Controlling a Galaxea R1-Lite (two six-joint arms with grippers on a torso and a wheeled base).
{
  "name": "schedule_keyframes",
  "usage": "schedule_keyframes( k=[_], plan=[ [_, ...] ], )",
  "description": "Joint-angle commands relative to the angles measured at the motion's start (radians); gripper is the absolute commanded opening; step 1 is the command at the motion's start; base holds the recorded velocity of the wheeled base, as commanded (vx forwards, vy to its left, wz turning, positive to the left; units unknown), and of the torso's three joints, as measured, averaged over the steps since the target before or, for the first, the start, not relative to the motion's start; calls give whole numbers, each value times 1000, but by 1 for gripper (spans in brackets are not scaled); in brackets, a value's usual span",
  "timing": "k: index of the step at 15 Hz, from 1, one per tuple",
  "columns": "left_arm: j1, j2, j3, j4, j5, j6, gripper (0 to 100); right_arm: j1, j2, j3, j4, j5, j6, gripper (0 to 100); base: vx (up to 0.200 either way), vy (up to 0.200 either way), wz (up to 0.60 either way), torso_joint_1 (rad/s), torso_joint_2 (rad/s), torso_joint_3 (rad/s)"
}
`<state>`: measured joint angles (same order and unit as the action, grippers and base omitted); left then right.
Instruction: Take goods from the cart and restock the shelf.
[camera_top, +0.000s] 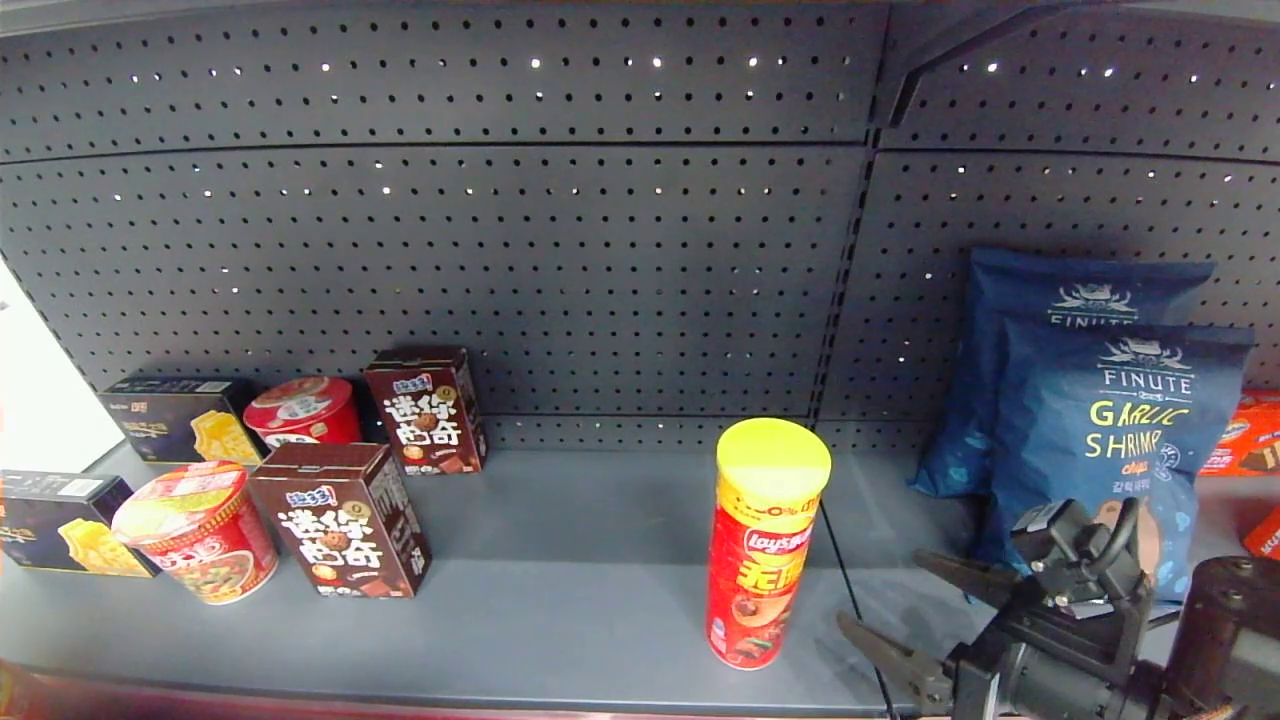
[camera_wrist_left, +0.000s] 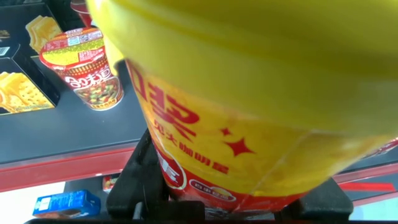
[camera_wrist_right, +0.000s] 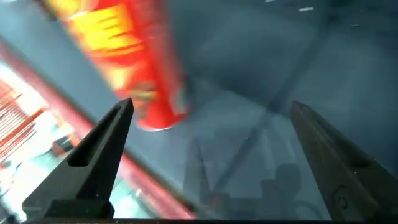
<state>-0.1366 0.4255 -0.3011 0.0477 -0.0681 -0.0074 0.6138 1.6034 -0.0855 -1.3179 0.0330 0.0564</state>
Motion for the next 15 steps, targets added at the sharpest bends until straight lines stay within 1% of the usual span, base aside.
schedule_keyframes(
  k=[1, 7, 15],
  plan=[
    [0, -8, 0, 0, -1, 0, 0, -48, 7, -23, 2, -1, 0, 100, 0, 0, 0, 0, 0, 0],
    [0, -22, 3, 0, -1, 0, 0, -51, 153, -135, -4, -1, 0, 100, 0, 0, 0, 0, 0, 0],
    [-3, -22, 23, 0, -4, -3, 0, 0, 205, -141, -14, -1, 0, 100, 0, 0, 0, 0, 0, 0]
  ],
)
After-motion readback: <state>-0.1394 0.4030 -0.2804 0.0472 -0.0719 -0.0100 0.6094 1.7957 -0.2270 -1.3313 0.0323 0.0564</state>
